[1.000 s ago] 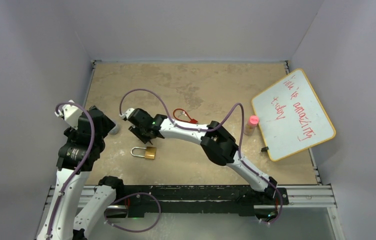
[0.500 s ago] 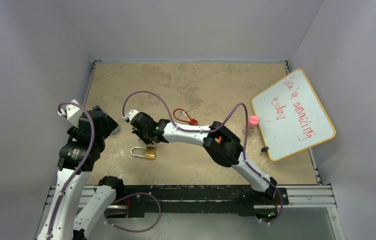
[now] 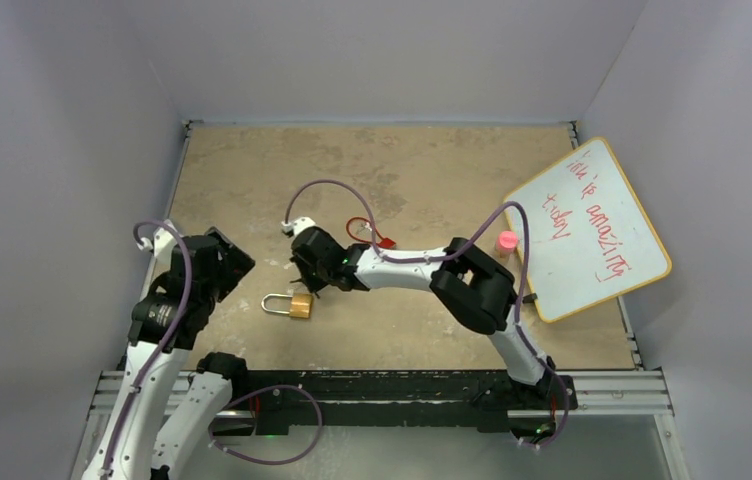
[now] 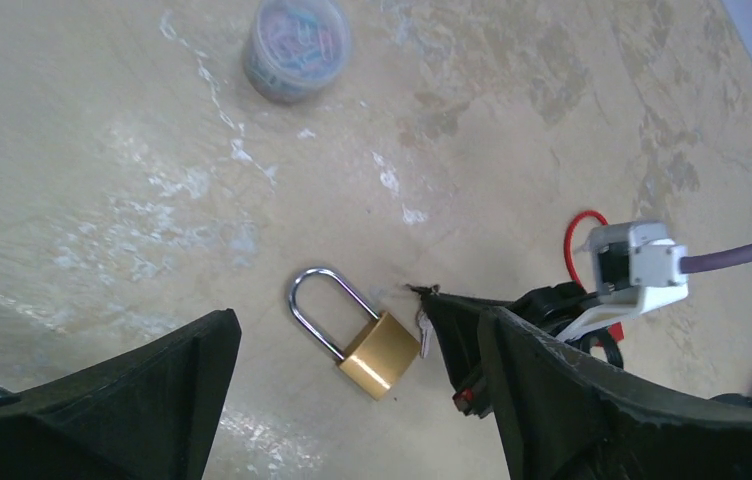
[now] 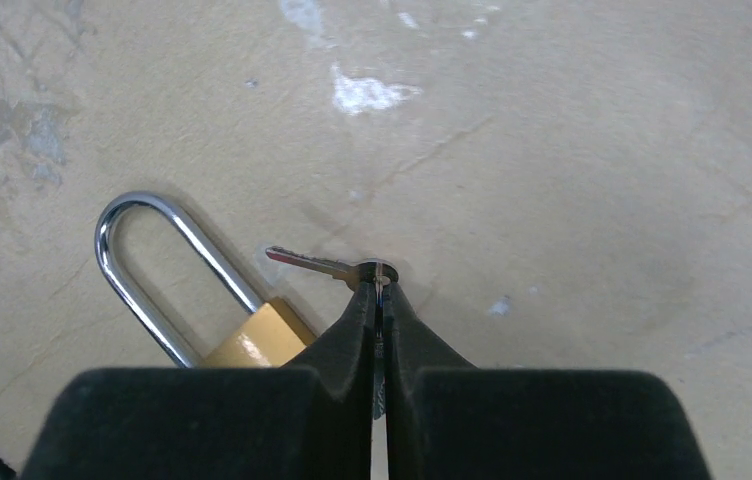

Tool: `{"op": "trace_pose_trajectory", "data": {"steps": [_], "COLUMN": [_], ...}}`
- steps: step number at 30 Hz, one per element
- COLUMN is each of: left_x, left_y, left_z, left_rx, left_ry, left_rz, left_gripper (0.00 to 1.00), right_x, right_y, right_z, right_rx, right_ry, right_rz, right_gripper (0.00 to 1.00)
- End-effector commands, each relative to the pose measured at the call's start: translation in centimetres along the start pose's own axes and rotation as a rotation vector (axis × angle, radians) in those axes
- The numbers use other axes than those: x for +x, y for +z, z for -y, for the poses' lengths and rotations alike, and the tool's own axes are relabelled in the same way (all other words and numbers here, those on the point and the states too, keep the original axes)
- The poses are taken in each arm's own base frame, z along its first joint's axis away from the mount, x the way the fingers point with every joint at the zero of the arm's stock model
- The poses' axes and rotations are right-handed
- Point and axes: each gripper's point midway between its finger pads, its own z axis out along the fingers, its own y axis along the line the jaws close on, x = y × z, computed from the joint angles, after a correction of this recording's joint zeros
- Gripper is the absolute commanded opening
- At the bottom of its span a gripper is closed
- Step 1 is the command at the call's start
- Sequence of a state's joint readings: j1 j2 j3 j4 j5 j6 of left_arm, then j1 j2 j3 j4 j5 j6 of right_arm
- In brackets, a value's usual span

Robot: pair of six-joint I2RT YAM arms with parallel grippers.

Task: Unlock with the key

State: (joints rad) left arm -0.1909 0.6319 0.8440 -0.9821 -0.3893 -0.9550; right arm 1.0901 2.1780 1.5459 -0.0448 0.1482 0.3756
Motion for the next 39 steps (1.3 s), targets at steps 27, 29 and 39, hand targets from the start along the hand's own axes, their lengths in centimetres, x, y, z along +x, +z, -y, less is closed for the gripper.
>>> {"op": "trace_pose_trajectory", "data": {"steps": [27,29,39], "left_x": [6.6,6.8,7.5], "left_y": [1.3,1.3,1.3], "left_z": [12.7,12.9,12.4], "left_rx": [0.761,0.772,0.787], "left_ry": [0.053,0.047,0.049], "left_rz": [-0.231,-0.239,-0.25], "left_gripper": [0.71,0.66,0.47], "right_x": [-6.8,-6.7,-7.0], "right_y": [-13.2,-13.3,-13.7], "right_z": [0.0,-0.1,-0.8], "right_rx": [-0.297,-0.302,-0.331], "right_ry": [0.514,0.513,0.543], "right_rz": [0.032,0.027,0.002], "right_gripper": [0.0,0.0,0.0]}}
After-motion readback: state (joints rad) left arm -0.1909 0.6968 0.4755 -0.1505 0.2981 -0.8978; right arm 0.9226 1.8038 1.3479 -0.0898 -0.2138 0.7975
